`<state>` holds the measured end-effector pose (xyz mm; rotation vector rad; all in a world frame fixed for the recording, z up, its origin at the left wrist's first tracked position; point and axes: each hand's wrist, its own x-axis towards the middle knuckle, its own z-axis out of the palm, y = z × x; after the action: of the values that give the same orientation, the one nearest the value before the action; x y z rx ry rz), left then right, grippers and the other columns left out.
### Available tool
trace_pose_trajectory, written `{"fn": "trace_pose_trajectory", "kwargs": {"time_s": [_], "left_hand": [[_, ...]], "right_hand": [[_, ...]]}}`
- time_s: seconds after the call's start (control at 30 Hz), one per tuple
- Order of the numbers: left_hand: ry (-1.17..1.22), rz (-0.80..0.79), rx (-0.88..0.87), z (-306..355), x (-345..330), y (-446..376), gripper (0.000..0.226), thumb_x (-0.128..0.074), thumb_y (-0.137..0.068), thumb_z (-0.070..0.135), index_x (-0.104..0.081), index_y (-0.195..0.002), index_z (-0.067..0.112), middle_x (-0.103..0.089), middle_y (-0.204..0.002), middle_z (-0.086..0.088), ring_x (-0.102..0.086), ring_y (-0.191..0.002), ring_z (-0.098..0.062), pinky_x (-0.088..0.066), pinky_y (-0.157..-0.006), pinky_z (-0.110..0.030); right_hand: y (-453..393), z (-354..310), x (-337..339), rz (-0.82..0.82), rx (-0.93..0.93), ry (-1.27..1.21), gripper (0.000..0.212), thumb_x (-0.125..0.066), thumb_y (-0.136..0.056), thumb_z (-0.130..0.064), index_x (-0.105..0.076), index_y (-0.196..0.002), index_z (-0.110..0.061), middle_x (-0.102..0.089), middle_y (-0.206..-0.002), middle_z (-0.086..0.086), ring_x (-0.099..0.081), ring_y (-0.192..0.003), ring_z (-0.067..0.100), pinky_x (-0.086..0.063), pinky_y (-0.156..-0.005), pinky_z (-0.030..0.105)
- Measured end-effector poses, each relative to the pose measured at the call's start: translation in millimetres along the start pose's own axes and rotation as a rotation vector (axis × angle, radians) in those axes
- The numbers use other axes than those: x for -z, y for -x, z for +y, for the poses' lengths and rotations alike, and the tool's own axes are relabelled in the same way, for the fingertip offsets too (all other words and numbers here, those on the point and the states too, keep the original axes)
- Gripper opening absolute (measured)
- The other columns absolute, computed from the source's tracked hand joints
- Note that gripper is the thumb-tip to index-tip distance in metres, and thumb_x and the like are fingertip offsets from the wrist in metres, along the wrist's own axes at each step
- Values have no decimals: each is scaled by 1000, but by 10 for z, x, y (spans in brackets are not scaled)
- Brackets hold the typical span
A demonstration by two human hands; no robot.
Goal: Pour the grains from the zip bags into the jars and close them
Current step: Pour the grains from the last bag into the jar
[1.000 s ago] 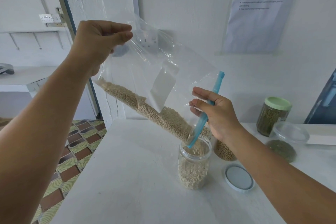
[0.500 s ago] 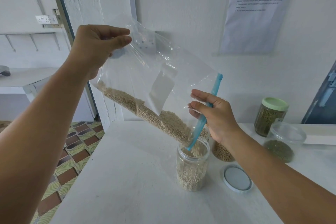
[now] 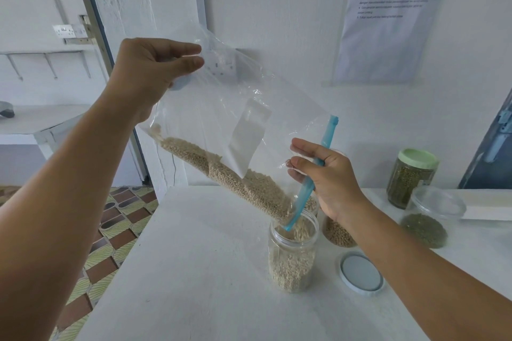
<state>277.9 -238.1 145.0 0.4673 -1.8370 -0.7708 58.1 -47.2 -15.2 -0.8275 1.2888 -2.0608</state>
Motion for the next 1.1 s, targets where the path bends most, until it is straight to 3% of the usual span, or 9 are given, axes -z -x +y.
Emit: {"fn": "trace_pose_trajectory", "kwargs": {"time_s": [0.33,0.53,1.1], "left_hand": [[-9,-19,-10,-1,3,44,31,-85,-84,26,-78,-115,21,-74,-90,3,-62,-72,4,-46,-61,-10],[-8,-11,-20,-33,-1,88,29,-85,-84,27,-79,-112,22,-71,-81,5,-59,-68,1,-45,-60,-11],[-18,0,-28,53,-48,-12,29,-85,-84,30,-78,-112,28,-76,-98,-8,-61,-74,3,-46,-61,-12]], "right_hand": [[9,31,21,1,2,5,33,-76,-87,7,-78,-115,-11,-76,-119,1,-76,-95,22,-63,-85,34],[24,57,21,8,5,9,33,-76,-87,7,-78,-115,-10,-76,-117,0,-76,-93,20,-63,-84,34],[-7,5,53,13,10,-28,33,-76,-87,6,-79,-115,-10,-74,-123,4,-74,-100,26,-62,-86,34]]}}
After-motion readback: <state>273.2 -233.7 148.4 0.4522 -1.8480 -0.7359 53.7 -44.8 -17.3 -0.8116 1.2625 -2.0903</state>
